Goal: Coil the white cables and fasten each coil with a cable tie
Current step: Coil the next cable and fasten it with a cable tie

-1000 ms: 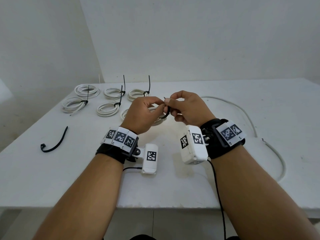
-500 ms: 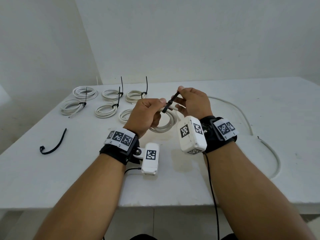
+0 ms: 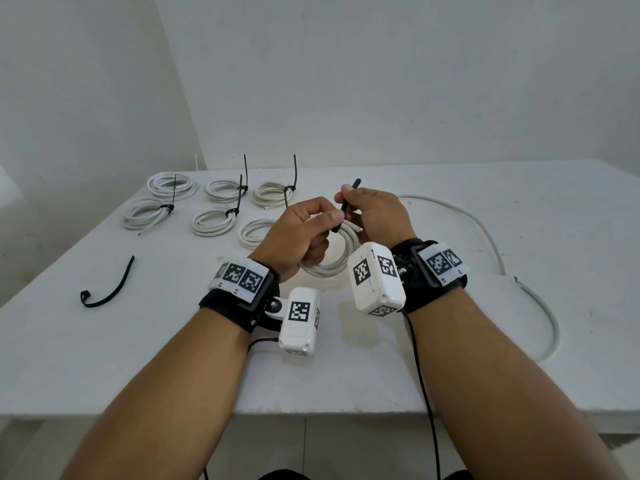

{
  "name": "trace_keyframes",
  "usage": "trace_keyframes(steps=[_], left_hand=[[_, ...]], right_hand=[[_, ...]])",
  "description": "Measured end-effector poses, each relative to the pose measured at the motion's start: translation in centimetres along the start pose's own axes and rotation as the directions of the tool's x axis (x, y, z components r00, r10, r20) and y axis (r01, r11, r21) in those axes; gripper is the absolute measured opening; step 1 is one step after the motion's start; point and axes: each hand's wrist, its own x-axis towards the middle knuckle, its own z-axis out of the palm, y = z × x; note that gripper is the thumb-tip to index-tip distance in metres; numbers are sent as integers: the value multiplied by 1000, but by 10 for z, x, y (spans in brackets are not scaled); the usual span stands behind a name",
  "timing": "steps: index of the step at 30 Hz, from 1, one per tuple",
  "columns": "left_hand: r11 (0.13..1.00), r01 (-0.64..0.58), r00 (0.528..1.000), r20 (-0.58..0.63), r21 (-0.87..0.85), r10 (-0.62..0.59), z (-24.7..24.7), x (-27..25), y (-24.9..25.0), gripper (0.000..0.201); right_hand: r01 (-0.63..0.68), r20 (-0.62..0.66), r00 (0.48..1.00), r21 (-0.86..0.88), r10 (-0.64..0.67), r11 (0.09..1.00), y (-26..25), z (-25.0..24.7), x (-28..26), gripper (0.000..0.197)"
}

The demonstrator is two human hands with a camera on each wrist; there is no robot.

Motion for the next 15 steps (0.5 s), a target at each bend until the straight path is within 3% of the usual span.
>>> trace_keyframes(steps=[1, 3, 7, 15], left_hand=[[1000, -1, 999, 45, 4, 1, 0, -2, 0, 8], [1000, -14, 996, 83, 26, 12, 2, -6, 0, 16], [1000, -2, 999, 55, 24, 0, 8, -7, 1, 8], [1000, 9, 999, 36, -14, -9, 7, -7, 0, 14]], right_hand=[[4, -18, 1000, -7, -4, 1000, 1, 1, -1, 25], [17, -45, 999, 9, -16, 1000, 1, 2, -2, 26], [11, 17, 1000, -96, -9, 995, -3, -4, -5, 32], [2, 17, 1000, -231, 2, 973, 4, -2, 4, 32]])
